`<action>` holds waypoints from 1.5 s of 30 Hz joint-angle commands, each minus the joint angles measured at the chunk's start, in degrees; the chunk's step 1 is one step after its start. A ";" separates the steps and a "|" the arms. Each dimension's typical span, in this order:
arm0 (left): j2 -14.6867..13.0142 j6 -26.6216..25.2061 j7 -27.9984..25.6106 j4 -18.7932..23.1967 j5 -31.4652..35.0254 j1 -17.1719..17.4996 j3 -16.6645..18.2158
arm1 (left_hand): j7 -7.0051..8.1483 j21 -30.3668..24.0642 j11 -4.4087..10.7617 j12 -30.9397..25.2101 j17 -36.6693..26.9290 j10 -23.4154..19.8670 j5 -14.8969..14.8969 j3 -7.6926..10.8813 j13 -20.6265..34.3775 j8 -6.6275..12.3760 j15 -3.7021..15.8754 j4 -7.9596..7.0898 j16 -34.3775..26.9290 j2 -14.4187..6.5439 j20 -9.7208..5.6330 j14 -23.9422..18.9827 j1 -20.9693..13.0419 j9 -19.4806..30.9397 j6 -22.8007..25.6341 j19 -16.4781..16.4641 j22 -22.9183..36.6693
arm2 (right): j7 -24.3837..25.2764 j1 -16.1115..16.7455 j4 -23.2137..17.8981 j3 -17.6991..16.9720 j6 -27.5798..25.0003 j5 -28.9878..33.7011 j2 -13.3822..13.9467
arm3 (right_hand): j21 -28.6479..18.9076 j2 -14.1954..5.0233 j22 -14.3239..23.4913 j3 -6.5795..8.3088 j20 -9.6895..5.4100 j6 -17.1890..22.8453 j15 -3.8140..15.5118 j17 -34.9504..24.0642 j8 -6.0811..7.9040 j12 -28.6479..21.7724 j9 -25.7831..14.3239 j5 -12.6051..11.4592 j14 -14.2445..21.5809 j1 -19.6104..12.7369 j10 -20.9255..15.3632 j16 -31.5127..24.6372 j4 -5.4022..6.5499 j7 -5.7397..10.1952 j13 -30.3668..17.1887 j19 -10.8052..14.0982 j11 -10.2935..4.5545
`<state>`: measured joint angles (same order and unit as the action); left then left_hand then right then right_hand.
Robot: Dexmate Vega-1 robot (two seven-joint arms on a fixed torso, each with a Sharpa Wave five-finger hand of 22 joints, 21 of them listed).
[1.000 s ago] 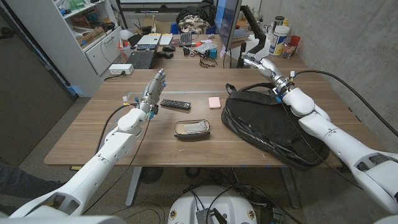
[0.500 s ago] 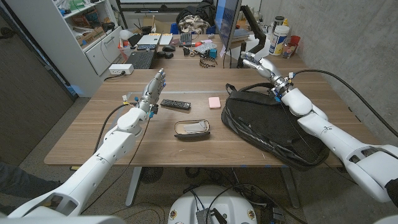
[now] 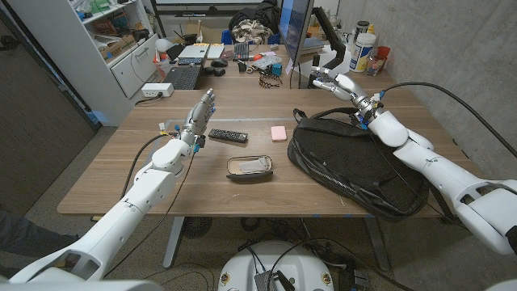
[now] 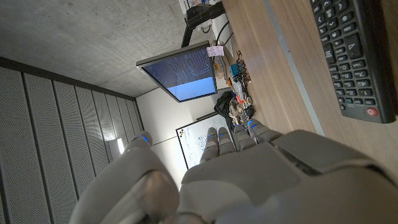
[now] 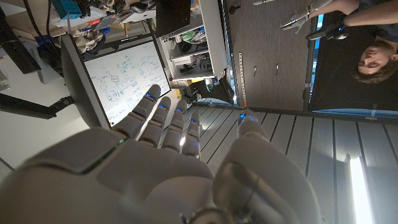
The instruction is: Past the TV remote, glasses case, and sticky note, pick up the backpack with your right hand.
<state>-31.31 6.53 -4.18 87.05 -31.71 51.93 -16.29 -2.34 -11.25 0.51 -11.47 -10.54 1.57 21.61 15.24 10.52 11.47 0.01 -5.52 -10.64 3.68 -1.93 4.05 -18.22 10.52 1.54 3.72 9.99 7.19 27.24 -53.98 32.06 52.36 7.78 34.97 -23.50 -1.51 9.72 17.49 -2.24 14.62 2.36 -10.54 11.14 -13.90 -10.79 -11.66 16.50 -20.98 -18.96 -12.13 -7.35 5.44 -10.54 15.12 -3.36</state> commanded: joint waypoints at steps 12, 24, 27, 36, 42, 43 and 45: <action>0.21 0.19 -0.59 0.31 0.82 0.06 -0.36 | -0.20 -0.14 0.26 -0.16 -0.07 -0.11 0.12 -0.42 0.30 0.11 0.19 -0.01 -0.20 -0.63 -0.31 -0.08 -0.39 0.15 0.37 0.64 0.33 | 13.01 -4.80 0.83 4.72 1.78 16.95 3.53 | 0.43 0.39 0.14 0.46 -1.78 -0.40 2.88 -0.01 -0.02 0.25 -0.28 -0.89 1.15 -1.25 -0.26 0.17 -0.62 1.20 -0.14 1.79 -0.63; 0.47 0.59 -0.87 0.16 0.88 0.30 -0.21 | -0.19 -0.14 0.26 -0.12 -0.07 -0.04 0.09 -0.52 0.30 0.07 0.20 0.00 -0.17 -0.69 -0.38 -0.02 -0.43 0.15 0.39 0.69 0.33 | 15.52 -7.70 -0.27 8.04 0.05 23.01 5.25 | 0.75 -0.03 0.10 1.27 -1.79 -1.12 3.09 0.04 -0.15 0.40 -0.32 -1.25 1.49 -2.63 -0.24 0.36 -1.18 1.79 -0.17 2.62 -0.73; 0.48 0.63 -0.95 0.17 0.90 0.36 -0.16 | -0.19 -0.14 0.25 -0.13 -0.08 -0.05 0.08 -0.55 0.30 0.04 0.23 0.00 -0.18 -0.70 -0.33 -0.03 -0.44 0.15 0.34 0.69 0.33 | 15.80 -7.98 -1.68 8.55 -1.10 24.62 6.16 | 0.92 -0.30 0.08 1.67 -1.71 -1.62 3.04 0.04 -0.27 0.48 -0.34 -1.32 1.64 -3.26 -0.18 0.41 -1.40 1.97 -0.18 2.83 -0.76; 0.95 1.22 -0.38 -1.01 0.72 0.00 -0.31 | -0.15 -0.09 0.26 -0.13 -0.08 -0.06 0.05 -0.64 0.30 0.01 0.24 0.00 -0.17 -0.74 -0.14 -0.01 -0.45 0.15 0.33 0.87 0.33 | 16.51 -8.49 -4.53 9.86 -3.32 28.04 8.13 | 1.34 -0.63 0.02 2.77 -1.36 -2.47 2.98 0.09 -0.33 0.66 -0.37 -1.28 1.72 -5.17 -0.03 0.67 -2.15 2.19 -0.20 3.48 -0.82; 0.95 1.32 -0.30 -1.05 0.78 -0.11 -0.31 | -0.15 -0.09 0.26 -0.10 -0.08 -0.01 0.03 -0.71 0.30 0.04 0.26 0.00 -0.19 -0.78 -0.02 -0.04 -0.47 0.15 0.47 0.92 0.34 | 17.09 -8.81 -6.26 10.73 -4.83 30.60 9.29 | 2.00 -0.01 0.00 3.60 -0.35 -4.69 2.68 0.10 -0.72 1.10 -0.40 -0.98 1.49 -7.01 0.76 1.02 -2.65 3.42 -0.24 4.14 -0.75; 0.94 1.34 -0.34 -1.01 0.81 -0.09 -0.28 | -0.18 -0.09 0.24 -0.10 -0.08 -0.01 0.03 -0.72 0.30 0.04 0.24 0.00 -0.18 -0.78 -0.02 -0.03 -0.47 0.16 0.48 0.92 0.34 | 17.23 -8.84 -6.52 10.83 -5.08 30.95 9.45 | 2.08 0.10 0.00 3.70 0.00 -4.95 2.52 0.09 -0.73 1.26 -0.40 -0.93 1.40 -7.25 1.14 1.08 -2.66 3.39 -0.24 4.31 -0.73; 0.90 1.31 -0.42 -0.90 0.82 -0.04 -0.23 | -0.23 -0.09 0.24 -0.10 -0.08 -0.01 0.03 -0.73 0.30 0.05 0.23 0.00 -0.17 -0.79 -0.04 0.02 -0.47 0.16 0.51 0.92 0.34 | 16.99 -8.88 -6.92 11.02 -5.37 31.06 9.74 | 2.22 0.31 0.01 3.88 0.43 -5.37 2.29 0.08 -0.73 1.43 -0.41 -0.83 1.16 -7.63 1.54 1.21 -2.68 3.47 -0.25 4.59 -0.85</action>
<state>-30.51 7.58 -4.71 86.37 -30.91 52.06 -16.54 -2.34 -11.25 0.51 -11.47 -10.53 1.57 21.61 14.68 10.52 11.47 0.02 -5.46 -10.64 3.37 -1.95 4.05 -18.52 10.52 1.54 4.35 9.99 23.49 18.99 -58.23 41.64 49.38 35.20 42.82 -21.46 -1.49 9.60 20.73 -2.25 9.78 2.46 -10.40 10.70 -12.64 -11.07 -12.78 17.83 -27.52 -18.05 -11.06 -10.10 8.79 -10.53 19.24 -4.23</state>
